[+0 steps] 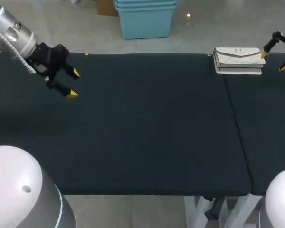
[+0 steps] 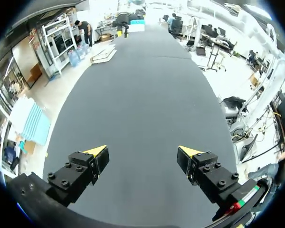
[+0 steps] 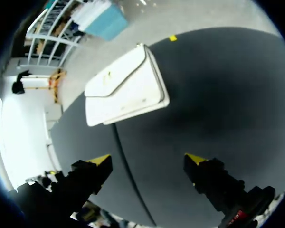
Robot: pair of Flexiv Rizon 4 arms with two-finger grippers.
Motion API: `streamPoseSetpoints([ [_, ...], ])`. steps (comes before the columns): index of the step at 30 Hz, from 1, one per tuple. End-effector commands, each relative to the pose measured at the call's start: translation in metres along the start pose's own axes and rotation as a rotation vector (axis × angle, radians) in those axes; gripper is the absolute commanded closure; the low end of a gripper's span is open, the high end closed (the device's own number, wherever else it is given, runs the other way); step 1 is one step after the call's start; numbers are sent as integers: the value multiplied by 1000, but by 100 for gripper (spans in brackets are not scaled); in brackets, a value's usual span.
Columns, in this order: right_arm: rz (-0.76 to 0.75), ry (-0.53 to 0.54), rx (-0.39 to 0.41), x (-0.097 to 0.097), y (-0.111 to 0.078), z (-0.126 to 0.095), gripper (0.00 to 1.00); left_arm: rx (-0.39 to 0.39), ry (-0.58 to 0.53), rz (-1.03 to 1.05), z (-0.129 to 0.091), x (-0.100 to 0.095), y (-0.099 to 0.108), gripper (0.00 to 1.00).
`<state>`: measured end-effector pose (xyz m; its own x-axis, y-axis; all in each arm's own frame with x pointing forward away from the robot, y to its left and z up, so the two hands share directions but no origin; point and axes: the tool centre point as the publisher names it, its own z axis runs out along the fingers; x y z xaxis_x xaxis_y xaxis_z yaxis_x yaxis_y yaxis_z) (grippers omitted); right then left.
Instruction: Pick up the bag, open it, inspect its contents, close it, and place it on the opposite side
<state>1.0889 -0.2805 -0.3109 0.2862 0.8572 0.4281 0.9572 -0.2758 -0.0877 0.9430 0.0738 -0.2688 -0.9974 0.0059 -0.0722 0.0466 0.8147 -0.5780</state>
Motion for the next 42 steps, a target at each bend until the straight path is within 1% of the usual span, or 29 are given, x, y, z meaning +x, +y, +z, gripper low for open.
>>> streamPoseSetpoints([
  [1,5,16,18,-4,13,4,0,75,91,88,7,-12,3,0],
  [5,6,17,20,-6,22,7,0,64,101,120,13,-12,-1,0],
  [7,11,22,20,-10,28,7,0,64,101,120,13,-12,-1,0],
  [13,21,33,23,-14,39,13,0,64,101,120,13,-12,-1,0],
  [20,25,64,23,-21,55,24,0,64,101,120,13,-12,-1,0],
  [26,18,97,22,-25,76,31,0,64,101,120,13,-12,-1,0],
  [34,-24,108,11,-16,107,31,0,64,101,120,13,-12,-1,0],
  [36,-35,113,14,-15,114,32,5,64,101,120,13,-12,-1,0],
  [39,-47,124,28,-12,122,35,5,64,101,120,13,-12,-1,0],
  [42,-59,118,49,-9,128,40,11,64,101,120,13,-12,-1,0],
])
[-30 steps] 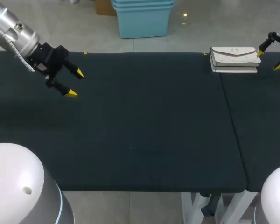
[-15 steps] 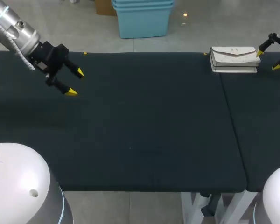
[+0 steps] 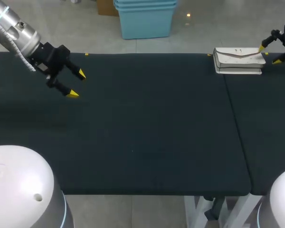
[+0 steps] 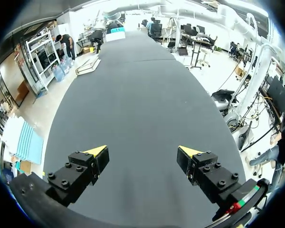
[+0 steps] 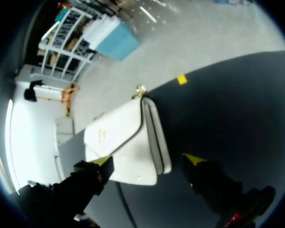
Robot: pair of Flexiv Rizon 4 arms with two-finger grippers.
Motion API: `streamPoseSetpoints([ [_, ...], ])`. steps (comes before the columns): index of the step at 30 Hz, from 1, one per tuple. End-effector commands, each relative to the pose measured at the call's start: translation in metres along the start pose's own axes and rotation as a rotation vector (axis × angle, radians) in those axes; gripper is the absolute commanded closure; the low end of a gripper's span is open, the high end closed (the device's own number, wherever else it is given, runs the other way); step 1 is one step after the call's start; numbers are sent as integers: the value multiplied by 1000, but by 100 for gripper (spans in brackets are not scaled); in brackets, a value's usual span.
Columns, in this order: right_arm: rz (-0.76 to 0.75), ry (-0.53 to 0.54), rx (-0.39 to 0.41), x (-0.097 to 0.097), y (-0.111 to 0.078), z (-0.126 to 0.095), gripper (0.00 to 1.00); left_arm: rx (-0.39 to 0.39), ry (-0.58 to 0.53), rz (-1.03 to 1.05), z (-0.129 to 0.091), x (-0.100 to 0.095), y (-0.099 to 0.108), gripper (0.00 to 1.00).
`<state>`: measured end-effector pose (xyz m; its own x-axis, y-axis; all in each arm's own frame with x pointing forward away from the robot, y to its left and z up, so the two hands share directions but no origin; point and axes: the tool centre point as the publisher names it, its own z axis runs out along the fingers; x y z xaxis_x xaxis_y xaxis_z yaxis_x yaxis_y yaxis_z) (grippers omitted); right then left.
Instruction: Pick up the bag, open it, inspect its contents, close it, and place it on the opposite side
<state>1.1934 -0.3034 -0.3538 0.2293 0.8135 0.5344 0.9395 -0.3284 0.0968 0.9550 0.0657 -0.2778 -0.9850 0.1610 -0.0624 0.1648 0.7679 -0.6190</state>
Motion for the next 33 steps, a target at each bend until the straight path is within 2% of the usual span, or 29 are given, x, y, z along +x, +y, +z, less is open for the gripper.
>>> streamPoseSetpoints([
  [1,-3,1,246,-3,17,12,13,2,-1,1,1,0,0,0],
  [4,-1,2,268,-4,18,18,27,2,-1,1,1,0,0,0],
  [5,-1,7,277,-5,18,21,36,2,-1,1,1,0,0,0],
  [8,-5,6,295,-4,16,26,46,2,-1,1,1,0,0,0],
  [9,-8,8,300,-4,15,28,52,2,-1,1,1,0,0,0],
  [19,-17,19,345,-3,14,37,57,2,-1,1,1,0,0,0],
  [21,-22,23,350,-1,15,38,74,2,-1,1,1,0,0,0],
  [22,-25,24,352,0,14,38,100,2,-1,1,1,0,0,0],
  [26,-34,43,359,2,9,39,100,2,-1,1,1,0,0,0],
  [33,-47,107,375,8,-13,39,100,2,-1,1,1,0,0,0],
])
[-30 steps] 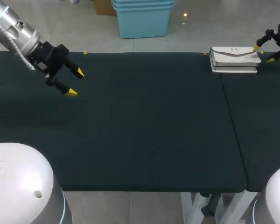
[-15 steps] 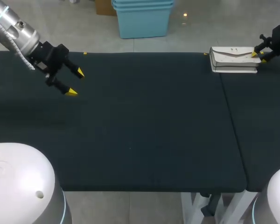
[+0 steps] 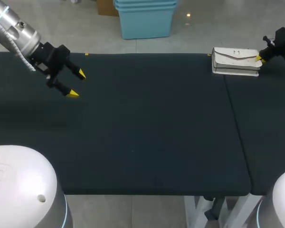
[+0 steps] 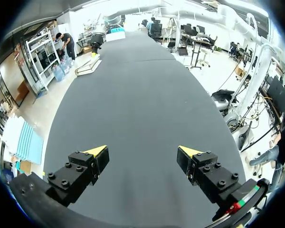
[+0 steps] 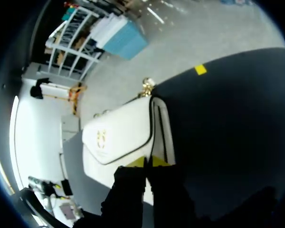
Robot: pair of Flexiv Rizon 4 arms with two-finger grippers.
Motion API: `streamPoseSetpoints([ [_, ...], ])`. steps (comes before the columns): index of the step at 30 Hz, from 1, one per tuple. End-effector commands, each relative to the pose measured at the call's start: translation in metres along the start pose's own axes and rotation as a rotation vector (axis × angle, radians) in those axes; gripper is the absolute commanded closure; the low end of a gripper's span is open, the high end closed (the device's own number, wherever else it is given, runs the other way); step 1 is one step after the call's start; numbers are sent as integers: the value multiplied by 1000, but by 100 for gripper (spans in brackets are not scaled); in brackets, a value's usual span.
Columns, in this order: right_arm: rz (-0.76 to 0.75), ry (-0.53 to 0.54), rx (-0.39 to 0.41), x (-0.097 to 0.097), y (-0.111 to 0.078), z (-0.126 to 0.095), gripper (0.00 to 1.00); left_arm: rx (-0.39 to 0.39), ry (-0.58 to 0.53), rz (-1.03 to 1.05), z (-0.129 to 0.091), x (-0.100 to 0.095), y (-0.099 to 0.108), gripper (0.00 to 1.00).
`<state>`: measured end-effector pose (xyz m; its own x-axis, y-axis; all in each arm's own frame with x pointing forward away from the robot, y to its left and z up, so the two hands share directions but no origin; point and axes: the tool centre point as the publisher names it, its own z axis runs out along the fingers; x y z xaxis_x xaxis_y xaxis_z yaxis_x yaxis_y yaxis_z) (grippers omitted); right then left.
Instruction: Pick up the bag, open it, inspect its contents, close it, and place it on the opposite side
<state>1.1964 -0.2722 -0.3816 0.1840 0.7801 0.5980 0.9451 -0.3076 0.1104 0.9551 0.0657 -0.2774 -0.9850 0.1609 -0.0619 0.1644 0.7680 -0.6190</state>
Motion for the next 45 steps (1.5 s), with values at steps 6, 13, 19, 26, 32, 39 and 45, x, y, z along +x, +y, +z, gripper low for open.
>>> streamPoseSetpoints([
  [6,-30,111,368,12,-23,-7,100,2,-1,1,1,0,1,0],
  [13,-76,141,353,42,-57,-7,100,2,-1,1,1,0,1,0],
  [19,-76,165,316,65,-94,3,100,2,-1,1,1,0,1,0],
  [26,-46,197,287,77,-120,9,100,2,-1,1,1,0,1,0],
  [32,-46,197,287,77,-120,9,100,2,-1,1,1,0,1,0],
  [39,-46,197,287,77,-120,9,100,2,-1,1,1,0,1,0],
  [45,-46,197,287,77,-120,9,100,2,-1,1,1,0,1,0],
])
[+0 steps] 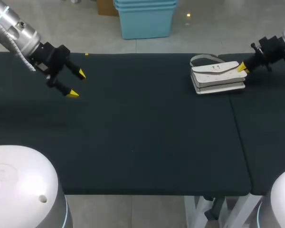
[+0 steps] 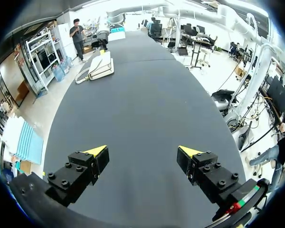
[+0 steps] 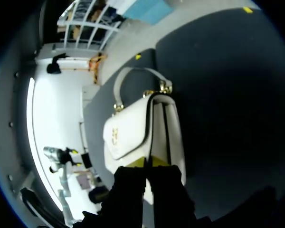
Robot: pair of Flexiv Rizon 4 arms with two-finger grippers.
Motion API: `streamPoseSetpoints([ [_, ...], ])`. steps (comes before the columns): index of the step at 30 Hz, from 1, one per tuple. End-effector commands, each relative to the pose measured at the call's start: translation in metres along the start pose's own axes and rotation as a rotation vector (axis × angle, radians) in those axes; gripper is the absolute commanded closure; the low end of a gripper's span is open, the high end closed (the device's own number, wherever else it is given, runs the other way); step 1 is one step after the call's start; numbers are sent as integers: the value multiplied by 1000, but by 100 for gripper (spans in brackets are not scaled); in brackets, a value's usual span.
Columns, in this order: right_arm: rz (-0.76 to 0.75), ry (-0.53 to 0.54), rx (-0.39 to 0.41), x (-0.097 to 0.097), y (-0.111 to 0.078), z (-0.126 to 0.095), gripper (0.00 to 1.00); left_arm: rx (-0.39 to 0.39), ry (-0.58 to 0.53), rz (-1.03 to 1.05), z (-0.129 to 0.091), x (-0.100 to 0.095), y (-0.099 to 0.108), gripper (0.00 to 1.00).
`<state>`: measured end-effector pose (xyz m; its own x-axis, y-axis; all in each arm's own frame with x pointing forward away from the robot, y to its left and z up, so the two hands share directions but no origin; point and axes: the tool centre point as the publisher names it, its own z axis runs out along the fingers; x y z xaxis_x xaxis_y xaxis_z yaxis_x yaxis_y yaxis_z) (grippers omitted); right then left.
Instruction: Pick up the bag, open it, inspect its contents, close it, and place it on the opposite side
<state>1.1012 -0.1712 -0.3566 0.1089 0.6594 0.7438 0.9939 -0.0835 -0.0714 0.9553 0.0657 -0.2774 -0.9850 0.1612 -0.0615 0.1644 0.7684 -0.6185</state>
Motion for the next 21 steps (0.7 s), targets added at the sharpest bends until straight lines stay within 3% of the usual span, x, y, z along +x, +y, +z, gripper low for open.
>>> streamPoseSetpoints([
  [1,1,-2,-3,1,-2,0,100,3,-1,1,1,0,1,0],
  [2,1,-2,-3,1,-2,0,100,3,-1,1,1,0,1,0],
  [7,-20,22,-27,26,-41,36,100,3,-1,1,1,0,1,0],
  [21,51,154,-315,57,-122,82,100,3,-1,1,1,0,1,0],
])
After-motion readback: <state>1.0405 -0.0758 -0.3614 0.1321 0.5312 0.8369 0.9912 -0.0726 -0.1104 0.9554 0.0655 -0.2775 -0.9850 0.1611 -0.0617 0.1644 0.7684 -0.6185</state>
